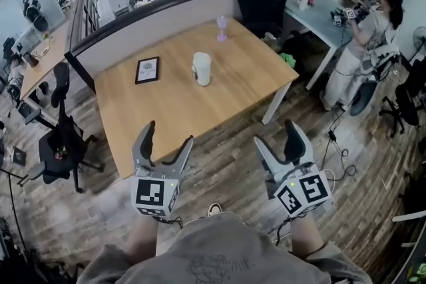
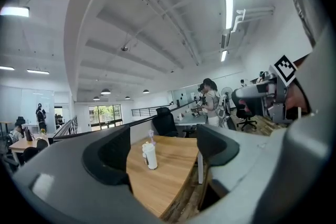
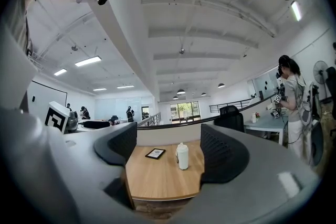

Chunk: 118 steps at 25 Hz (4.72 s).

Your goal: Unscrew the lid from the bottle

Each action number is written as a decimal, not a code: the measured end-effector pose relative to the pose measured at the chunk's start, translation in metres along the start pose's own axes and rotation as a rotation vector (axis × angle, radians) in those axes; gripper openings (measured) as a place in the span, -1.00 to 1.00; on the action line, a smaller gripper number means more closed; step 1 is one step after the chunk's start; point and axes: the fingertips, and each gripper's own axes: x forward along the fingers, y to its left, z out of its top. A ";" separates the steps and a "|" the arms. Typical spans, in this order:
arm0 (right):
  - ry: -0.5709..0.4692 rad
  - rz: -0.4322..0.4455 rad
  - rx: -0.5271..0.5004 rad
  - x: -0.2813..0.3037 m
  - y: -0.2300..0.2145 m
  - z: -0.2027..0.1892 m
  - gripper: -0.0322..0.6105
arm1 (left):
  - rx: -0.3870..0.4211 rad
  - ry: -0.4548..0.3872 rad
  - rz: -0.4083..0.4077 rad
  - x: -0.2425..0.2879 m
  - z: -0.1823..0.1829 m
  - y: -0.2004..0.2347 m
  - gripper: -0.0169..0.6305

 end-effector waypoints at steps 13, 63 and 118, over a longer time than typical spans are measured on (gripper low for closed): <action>0.024 0.046 0.025 0.086 -0.009 -0.020 0.33 | 0.017 0.028 0.000 0.055 -0.021 0.046 0.24; 0.262 0.738 0.070 0.431 -0.195 -0.079 0.35 | -0.006 0.266 0.374 0.349 -0.068 0.097 0.31; 0.325 0.993 -0.121 0.513 -0.114 -0.275 0.36 | -0.088 0.255 -0.010 0.491 -0.384 0.090 0.31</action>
